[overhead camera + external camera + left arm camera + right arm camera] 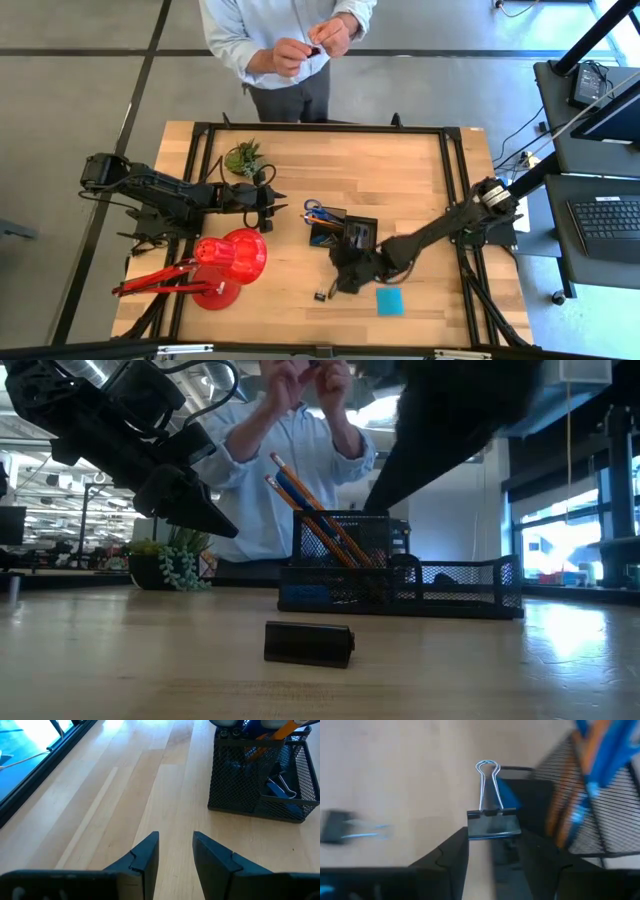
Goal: Pick and place office supplies into organizer
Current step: Put the right black binder clip into the black desk organizer
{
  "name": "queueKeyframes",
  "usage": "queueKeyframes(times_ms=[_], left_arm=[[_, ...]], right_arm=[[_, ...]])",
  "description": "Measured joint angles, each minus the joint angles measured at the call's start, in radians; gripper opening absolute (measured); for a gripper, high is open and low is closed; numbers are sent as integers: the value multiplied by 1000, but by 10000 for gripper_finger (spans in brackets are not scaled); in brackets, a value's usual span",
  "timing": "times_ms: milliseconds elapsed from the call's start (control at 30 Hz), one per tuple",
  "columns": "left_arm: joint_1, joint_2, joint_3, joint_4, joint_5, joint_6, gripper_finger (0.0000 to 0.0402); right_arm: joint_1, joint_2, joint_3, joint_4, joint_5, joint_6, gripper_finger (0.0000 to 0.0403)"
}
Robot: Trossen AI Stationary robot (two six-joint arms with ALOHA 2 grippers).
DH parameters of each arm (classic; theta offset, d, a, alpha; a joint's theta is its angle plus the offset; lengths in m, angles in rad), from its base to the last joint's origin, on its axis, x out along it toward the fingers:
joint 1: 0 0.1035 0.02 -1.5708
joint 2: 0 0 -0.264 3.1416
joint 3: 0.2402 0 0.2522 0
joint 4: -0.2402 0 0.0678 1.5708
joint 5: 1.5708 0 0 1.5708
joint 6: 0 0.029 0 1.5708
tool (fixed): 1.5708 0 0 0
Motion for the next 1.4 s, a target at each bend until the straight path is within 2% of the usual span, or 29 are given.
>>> queueKeyframes(times_ms=[167,333,1400], left_arm=[[0,0,0,0,0,0,113],[0,0,0,0,0,0,113],[0,0,0,0,0,0,113]], right_arm=[[-73,0,0,-17,7,-1,161],[-110,0,0,-19,-83,0,161],[-152,0,-59,14,-122,34,162]])
